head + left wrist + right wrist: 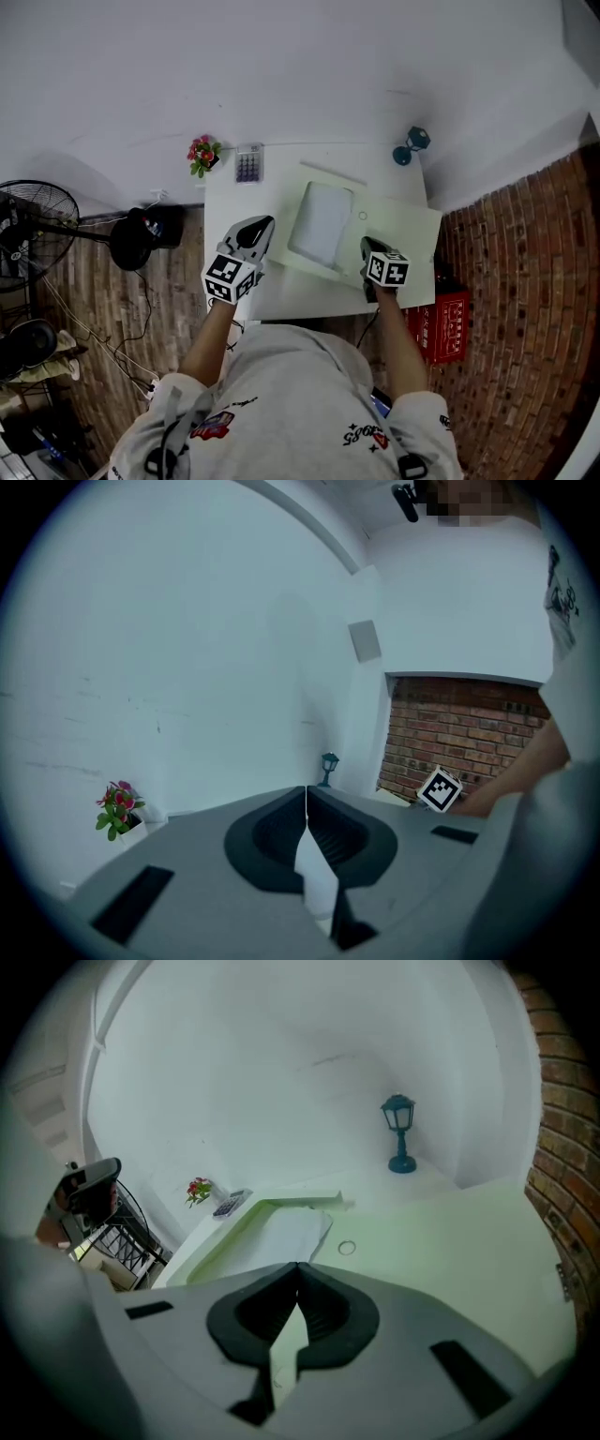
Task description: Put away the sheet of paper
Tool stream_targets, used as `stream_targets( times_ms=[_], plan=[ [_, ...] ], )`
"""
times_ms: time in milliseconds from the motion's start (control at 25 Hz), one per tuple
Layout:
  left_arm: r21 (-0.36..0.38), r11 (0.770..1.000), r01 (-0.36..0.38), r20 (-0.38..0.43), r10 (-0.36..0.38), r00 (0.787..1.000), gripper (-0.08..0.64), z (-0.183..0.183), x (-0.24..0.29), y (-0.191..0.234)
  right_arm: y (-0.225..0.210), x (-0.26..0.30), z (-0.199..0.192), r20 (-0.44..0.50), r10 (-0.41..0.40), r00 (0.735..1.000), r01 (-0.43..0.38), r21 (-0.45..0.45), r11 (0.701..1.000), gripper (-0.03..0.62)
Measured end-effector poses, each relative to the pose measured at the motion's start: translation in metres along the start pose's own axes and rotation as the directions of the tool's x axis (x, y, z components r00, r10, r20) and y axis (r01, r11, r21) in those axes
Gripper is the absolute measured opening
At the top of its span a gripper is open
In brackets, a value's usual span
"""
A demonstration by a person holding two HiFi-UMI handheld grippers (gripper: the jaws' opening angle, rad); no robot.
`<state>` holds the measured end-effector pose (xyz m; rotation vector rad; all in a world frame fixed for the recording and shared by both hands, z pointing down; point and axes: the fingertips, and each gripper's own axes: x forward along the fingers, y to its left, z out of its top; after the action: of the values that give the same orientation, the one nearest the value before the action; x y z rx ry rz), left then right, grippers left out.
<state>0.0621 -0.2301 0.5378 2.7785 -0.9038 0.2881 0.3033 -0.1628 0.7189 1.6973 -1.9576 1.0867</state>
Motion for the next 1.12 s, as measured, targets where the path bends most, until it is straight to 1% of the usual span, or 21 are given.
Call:
stream_targets(
  times_ms=[160,320,520,680,840,960,1120],
  plan=[
    [0.016,0.999,0.034,0.003,-0.034,0.999,0.023,0.004,0.009,-0.014,0.003,-0.021,0.004,0.055,-0.019,0.998,0.022,-0.062,0.998,0.008],
    [0.034,0.998,0.059,0.015,-0.059,0.998,0.023,0.012,0.018,-0.024,0.012,-0.044,0.024,0.14,-0.014,0.99,0.032,-0.122,0.992,0.008],
    [0.05,0.996,0.073,0.026,-0.074,0.997,0.023,0.019,0.026,-0.034,0.029,-0.077,0.052,0.257,0.01,0.966,0.047,-0.215,0.975,0.008],
    [0.063,0.995,0.078,0.042,-0.081,0.996,0.023,0.026,0.03,-0.036,0.044,-0.099,0.075,0.319,0.034,0.947,0.058,-0.276,0.959,0.007],
    [0.072,0.995,0.075,0.058,-0.079,0.995,0.023,0.031,0.031,-0.039,0.059,-0.123,0.099,0.391,0.059,0.919,0.074,-0.318,0.945,0.006],
    [0.084,0.994,0.069,0.094,-0.076,0.993,0.023,0.038,0.029,-0.041,0.071,-0.143,0.118,0.454,0.081,0.887,0.085,-0.334,0.939,0.006],
    [0.089,0.994,0.064,0.105,-0.073,0.992,0.023,0.041,0.028,-0.042,0.088,-0.169,0.14,0.532,0.105,0.84,0.121,-0.373,0.92,0.006]
  ],
)
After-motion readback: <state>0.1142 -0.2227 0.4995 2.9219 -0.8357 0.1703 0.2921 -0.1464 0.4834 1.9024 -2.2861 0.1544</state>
